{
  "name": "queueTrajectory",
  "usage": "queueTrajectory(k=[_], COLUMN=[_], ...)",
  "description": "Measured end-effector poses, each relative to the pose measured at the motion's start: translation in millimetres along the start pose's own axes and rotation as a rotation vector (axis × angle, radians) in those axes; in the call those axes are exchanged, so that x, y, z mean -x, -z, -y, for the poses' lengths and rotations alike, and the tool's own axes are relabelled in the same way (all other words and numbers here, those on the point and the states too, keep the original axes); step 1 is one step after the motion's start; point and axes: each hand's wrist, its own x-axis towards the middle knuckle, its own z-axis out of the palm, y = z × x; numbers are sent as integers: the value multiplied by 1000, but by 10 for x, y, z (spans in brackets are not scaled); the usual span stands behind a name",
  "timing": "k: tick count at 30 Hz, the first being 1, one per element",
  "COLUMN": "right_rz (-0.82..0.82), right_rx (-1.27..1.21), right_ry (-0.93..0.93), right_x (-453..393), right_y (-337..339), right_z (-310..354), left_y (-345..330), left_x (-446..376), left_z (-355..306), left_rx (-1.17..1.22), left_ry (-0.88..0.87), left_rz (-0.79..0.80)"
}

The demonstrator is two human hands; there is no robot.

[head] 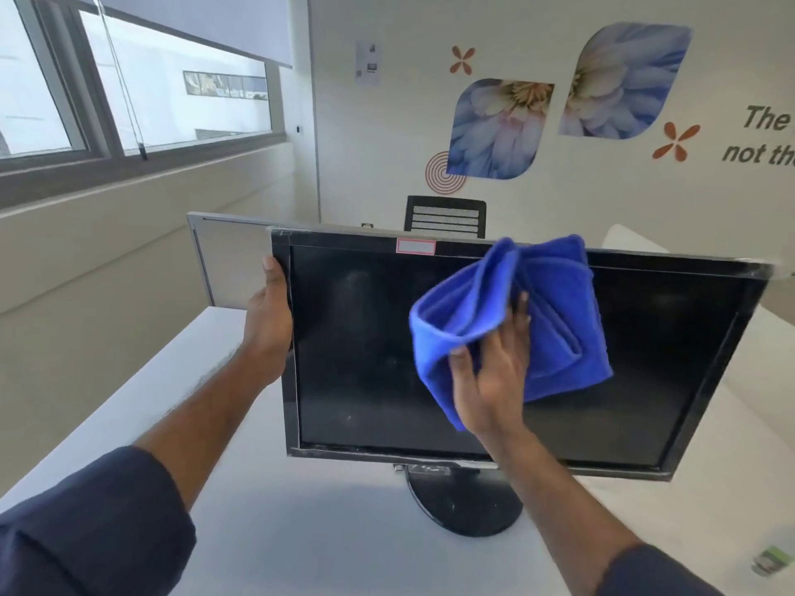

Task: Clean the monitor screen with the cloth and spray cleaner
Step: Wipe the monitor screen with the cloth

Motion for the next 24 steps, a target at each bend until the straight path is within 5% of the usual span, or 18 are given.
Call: queueTrajectory(k=[4, 12, 20, 24], right_rz=[32, 302, -16, -38], right_rx=[437, 594, 644, 627], right_ry=[156, 663, 398, 309], right_x=[-42, 409, 46, -370], right_y=[-313, -566, -233, -385], right_z=[-7, -130, -235, 165], left_y=[36, -2, -13, 14], left_x=[-20, -132, -103, -95], left_z=[19, 195, 168, 167], left_rx=[-1, 54, 87, 99], left_ry=[8, -77, -96, -94], left_rz=[24, -137, -40, 10])
